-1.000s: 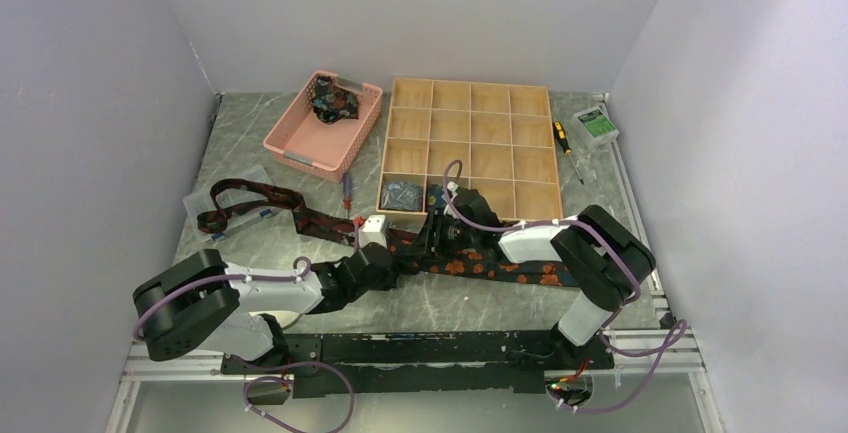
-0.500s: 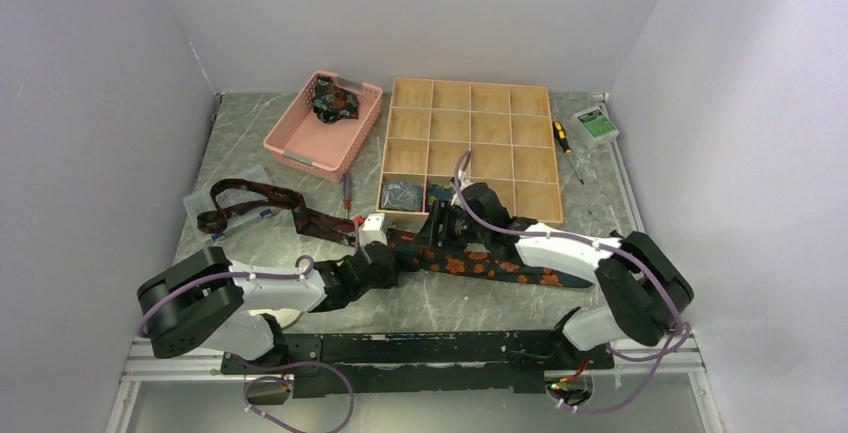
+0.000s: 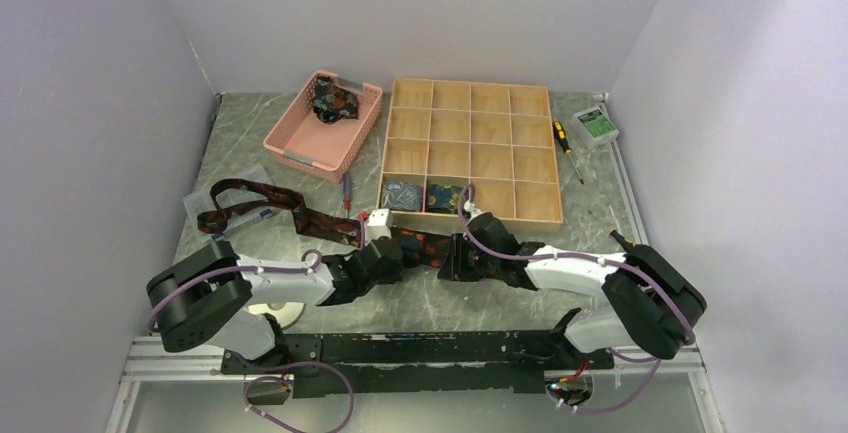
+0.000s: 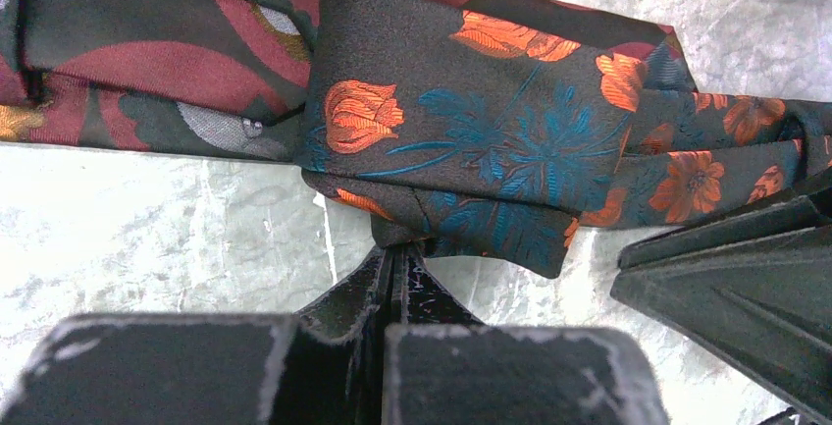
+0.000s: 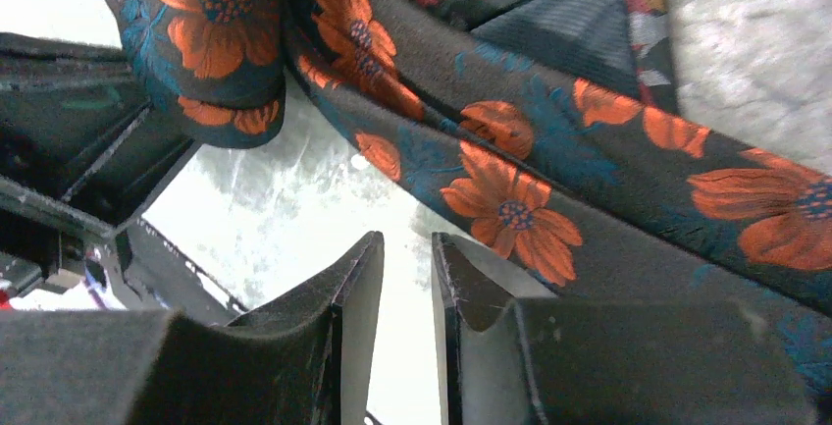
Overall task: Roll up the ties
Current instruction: Roll the tie at the center of the board.
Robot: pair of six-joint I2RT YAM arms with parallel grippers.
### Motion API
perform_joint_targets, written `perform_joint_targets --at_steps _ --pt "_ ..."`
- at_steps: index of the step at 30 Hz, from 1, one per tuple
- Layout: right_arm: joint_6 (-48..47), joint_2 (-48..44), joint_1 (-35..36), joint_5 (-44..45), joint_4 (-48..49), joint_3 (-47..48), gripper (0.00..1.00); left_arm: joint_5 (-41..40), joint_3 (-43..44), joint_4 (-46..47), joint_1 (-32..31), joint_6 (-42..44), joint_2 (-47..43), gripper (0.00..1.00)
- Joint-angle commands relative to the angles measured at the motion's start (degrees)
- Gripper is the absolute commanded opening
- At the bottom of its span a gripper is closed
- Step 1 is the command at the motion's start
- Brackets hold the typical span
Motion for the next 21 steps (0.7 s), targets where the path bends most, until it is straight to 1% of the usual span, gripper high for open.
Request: perform_joint_targets --at_steps 1,5,11,16,21 --pt "1.19 0.3 -1.71 7.94 -0.68 -1.29 0.3 -1.72 1.13 -4.99 0.15 0.34 1.72 0.03" --pt "1.99 0.86 -2.76 11.79 -1.41 -1.32 0.3 -2.37 1.36 -4.71 0.26 0.19 1.84 0.03" --pt "-0.45 1.29 -5.29 17.35 -4.97 -0.27 0.31 -1.68 2.48 -2.37 1.5 1.91 4.26 0.03" --pt "-2.51 1.32 -7.27 18.34 -6.68 0.52 0.31 0.32 4.2 0.16 3.31 3.63 7.47 0.03" --pt "-4.13 1.8 -7.48 18.75 -7.38 2.55 0.33 1.99 6.05 2.15 4.8 4.95 9.87 0.03"
